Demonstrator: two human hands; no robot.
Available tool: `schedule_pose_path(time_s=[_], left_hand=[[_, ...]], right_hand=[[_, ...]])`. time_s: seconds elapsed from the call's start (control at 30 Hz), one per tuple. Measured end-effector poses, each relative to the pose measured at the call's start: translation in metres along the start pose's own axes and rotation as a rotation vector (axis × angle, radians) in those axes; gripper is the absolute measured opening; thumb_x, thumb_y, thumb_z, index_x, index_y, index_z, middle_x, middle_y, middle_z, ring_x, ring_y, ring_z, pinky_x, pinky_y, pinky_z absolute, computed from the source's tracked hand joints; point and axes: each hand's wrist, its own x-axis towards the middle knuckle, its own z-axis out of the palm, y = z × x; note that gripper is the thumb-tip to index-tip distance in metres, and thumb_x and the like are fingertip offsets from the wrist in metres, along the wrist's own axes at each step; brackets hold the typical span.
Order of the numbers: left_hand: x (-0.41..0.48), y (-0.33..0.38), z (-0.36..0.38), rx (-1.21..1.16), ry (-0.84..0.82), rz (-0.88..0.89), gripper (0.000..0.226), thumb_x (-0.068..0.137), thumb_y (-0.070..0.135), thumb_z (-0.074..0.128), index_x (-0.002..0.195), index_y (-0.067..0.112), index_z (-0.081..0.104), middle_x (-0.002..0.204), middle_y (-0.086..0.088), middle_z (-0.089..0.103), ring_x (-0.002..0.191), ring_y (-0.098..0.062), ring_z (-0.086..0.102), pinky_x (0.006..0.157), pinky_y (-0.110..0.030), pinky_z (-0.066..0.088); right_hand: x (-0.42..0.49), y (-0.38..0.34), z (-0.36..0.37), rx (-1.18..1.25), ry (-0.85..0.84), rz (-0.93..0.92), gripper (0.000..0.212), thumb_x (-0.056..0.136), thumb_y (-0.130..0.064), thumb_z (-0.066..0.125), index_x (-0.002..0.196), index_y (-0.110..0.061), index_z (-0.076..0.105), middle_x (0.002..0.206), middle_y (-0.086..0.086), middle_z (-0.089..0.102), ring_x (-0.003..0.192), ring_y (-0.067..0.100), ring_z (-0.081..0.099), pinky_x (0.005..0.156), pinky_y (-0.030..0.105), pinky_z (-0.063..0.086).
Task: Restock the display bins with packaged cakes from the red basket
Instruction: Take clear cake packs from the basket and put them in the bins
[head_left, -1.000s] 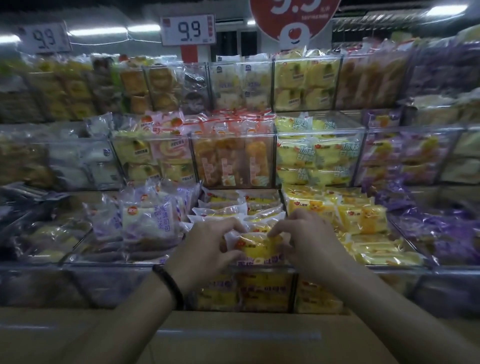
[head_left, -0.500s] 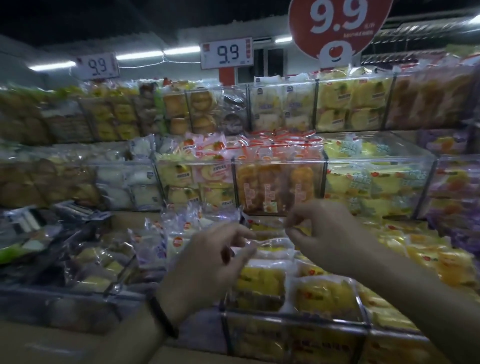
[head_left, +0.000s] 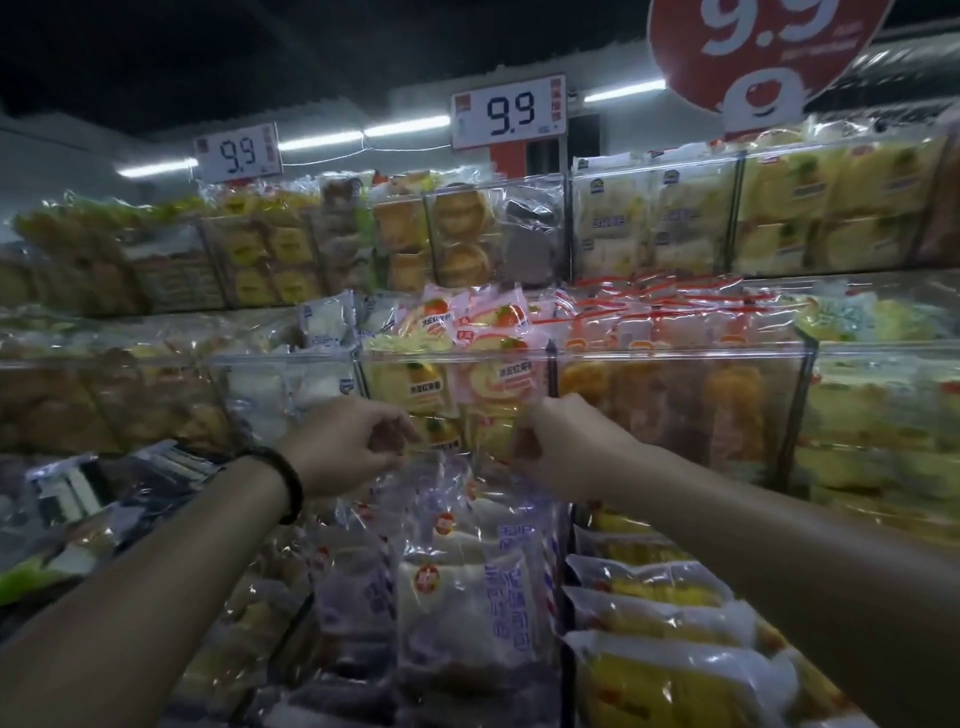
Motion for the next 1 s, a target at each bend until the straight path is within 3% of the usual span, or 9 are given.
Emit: schedule_pose_path(time_s=[0.1, 0.2, 0.27, 0.37, 0.57, 0.7, 0.83, 0.9, 1.0], left_hand=[[0.013, -0.003, 0.007, 0.057, -0.187, -0.003, 0.024, 0.089, 0.037, 0.081, 0.107, 0.044, 0.068, 0.099, 0.02, 0.071, 0.094, 0.0, 0.067, 0.085, -0.026, 0.058], [0.018, 0.0, 0.011, 0.169, -0.247, -0.035, 0.021, 0.086, 0.044, 0.08, 0.088, 0.04, 0.059, 0.092, 0.016, 0.067, 0.086, -0.005, 0.064, 0.079, -0.03, 0.056], [0.019, 0.005, 0.016, 0.183, -0.249, -0.011, 0.025, 0.088, 0.036, 0.079, 0.086, 0.037, 0.054, 0.088, 0.017, 0.063, 0.078, 0.002, 0.057, 0.068, -0.017, 0.051], [0.02, 0.01, 0.018, 0.161, -0.322, 0.014, 0.029, 0.092, 0.017, 0.075, 0.106, 0.036, 0.058, 0.089, 0.027, 0.053, 0.077, 0.009, 0.053, 0.062, -0.003, 0.044], [0.022, 0.017, 0.027, 0.223, -0.352, -0.022, 0.028, 0.096, 0.007, 0.066, 0.118, 0.024, 0.066, 0.099, 0.015, 0.063, 0.08, 0.0, 0.054, 0.069, -0.011, 0.042], [0.021, 0.02, 0.033, 0.292, -0.36, -0.016, 0.036, 0.1, 0.004, 0.056, 0.132, 0.017, 0.066, 0.111, 0.004, 0.064, 0.093, -0.014, 0.053, 0.083, -0.026, 0.046], [0.021, 0.017, 0.031, 0.344, -0.293, -0.033, 0.008, 0.098, 0.013, 0.062, 0.102, 0.012, 0.069, 0.093, -0.002, 0.065, 0.085, -0.021, 0.059, 0.075, -0.032, 0.049], [0.022, 0.016, 0.032, 0.333, -0.247, -0.058, 0.019, 0.099, 0.023, 0.066, 0.083, 0.018, 0.056, 0.081, 0.001, 0.058, 0.079, -0.02, 0.056, 0.071, -0.031, 0.045], [0.021, 0.02, 0.03, 0.319, -0.161, -0.089, 0.026, 0.1, 0.038, 0.066, 0.087, 0.018, 0.055, 0.08, 0.001, 0.054, 0.072, -0.017, 0.05, 0.062, -0.028, 0.038]], right_hand=[[0.009, -0.001, 0.015, -0.02, -0.041, 0.005, 0.016, 0.093, -0.036, 0.074, 0.085, -0.023, 0.071, 0.085, -0.003, 0.069, 0.077, 0.019, 0.068, 0.065, 0.035, 0.062], [0.015, 0.0, 0.019, 0.004, -0.046, 0.012, 0.012, 0.092, -0.036, 0.076, 0.091, -0.024, 0.078, 0.088, -0.006, 0.072, 0.081, 0.015, 0.068, 0.068, 0.029, 0.06], [0.021, 0.001, 0.019, -0.01, -0.069, 0.01, 0.015, 0.09, -0.034, 0.077, 0.099, -0.023, 0.081, 0.094, -0.006, 0.074, 0.085, 0.013, 0.068, 0.076, 0.029, 0.062], [0.03, 0.0, 0.023, -0.064, -0.102, 0.019, 0.019, 0.087, -0.035, 0.077, 0.097, -0.019, 0.08, 0.095, -0.001, 0.076, 0.087, 0.017, 0.07, 0.081, 0.038, 0.065], [0.038, -0.008, 0.025, -0.025, -0.253, 0.097, 0.043, 0.086, -0.057, 0.076, 0.089, -0.015, 0.081, 0.091, 0.007, 0.078, 0.083, 0.02, 0.071, 0.073, 0.035, 0.059], [0.036, -0.012, 0.026, -0.036, -0.286, 0.088, 0.039, 0.091, -0.052, 0.074, 0.103, -0.015, 0.08, 0.098, 0.007, 0.076, 0.093, 0.026, 0.071, 0.079, 0.038, 0.059], [0.033, -0.014, 0.019, -0.088, -0.205, 0.041, 0.027, 0.093, -0.036, 0.077, 0.114, -0.02, 0.077, 0.102, 0.0, 0.071, 0.093, 0.022, 0.064, 0.08, 0.033, 0.055], [0.033, -0.011, 0.015, -0.101, -0.14, 0.064, 0.02, 0.092, -0.029, 0.078, 0.111, -0.022, 0.079, 0.103, 0.0, 0.074, 0.095, 0.021, 0.069, 0.088, 0.038, 0.061], [0.03, -0.006, 0.006, -0.062, -0.07, 0.118, 0.012, 0.094, -0.027, 0.076, 0.105, -0.026, 0.077, 0.099, -0.002, 0.073, 0.088, 0.019, 0.07, 0.083, 0.038, 0.064]])
